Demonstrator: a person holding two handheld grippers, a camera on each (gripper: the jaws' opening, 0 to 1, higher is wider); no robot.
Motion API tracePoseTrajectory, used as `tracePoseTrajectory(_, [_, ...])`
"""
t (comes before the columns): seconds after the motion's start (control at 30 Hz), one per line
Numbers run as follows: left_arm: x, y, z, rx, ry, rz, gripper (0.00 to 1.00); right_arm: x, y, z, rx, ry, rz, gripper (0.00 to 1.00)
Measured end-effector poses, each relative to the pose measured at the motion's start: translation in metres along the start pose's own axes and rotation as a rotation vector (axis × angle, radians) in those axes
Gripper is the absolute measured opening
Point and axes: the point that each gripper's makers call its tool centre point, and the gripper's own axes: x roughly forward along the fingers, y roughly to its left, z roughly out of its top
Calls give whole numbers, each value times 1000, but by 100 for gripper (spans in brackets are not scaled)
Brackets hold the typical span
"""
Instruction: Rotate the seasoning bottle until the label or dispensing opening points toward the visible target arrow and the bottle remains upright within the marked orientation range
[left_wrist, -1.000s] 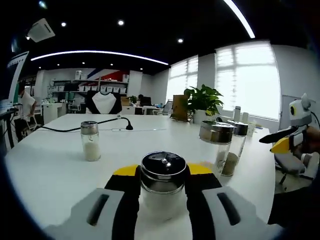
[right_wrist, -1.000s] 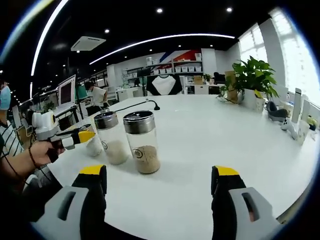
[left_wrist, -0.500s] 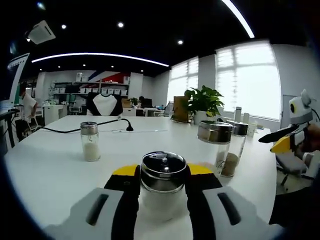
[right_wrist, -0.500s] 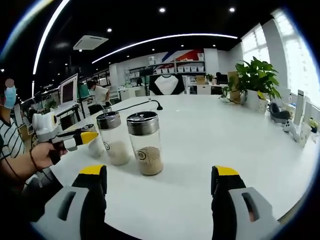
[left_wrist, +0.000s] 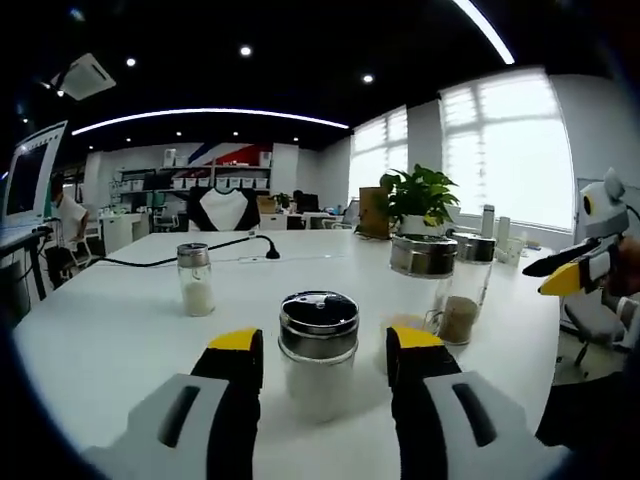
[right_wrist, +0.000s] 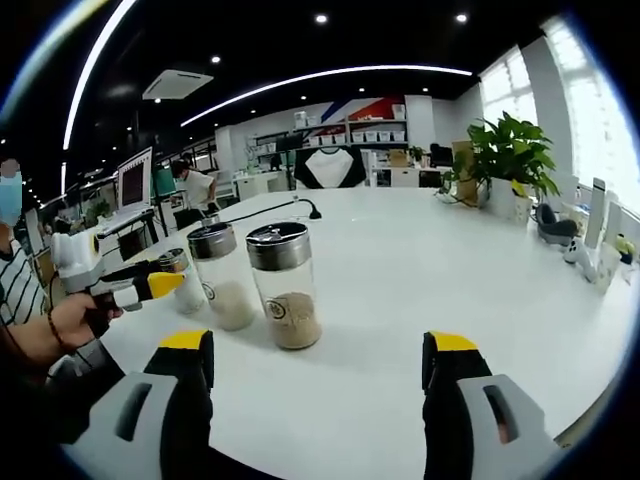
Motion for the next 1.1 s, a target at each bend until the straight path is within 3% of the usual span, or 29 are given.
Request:
tracePoseTrajectory(0.1, [-2,-1,-4,-39,2,30,52,0,-2,-1,1,3,-3,88])
tracePoseTrajectory(0.23, [-2,8,-3,-69,-15,118,51,-1,-2,-1,0,3,-4,88])
tracePoseTrajectory(0.43, [4,14,-2,-87,-10,168,50,-2,-1,-2,-7,6,-1,88])
tracePoseTrajectory(0.77, [12,13,2,-70,-19,193,46,-2,0,-1,-8,4,1,88])
tracePoseTrajectory(0.9, [13,14,-1,-77,-3,183,36,-2,-1,-1,-3,5,0,88])
tracePoseTrajectory(1.1, [13,13,-2,-55,-4,172,35,-1,-1,-1,-5,7,1,88])
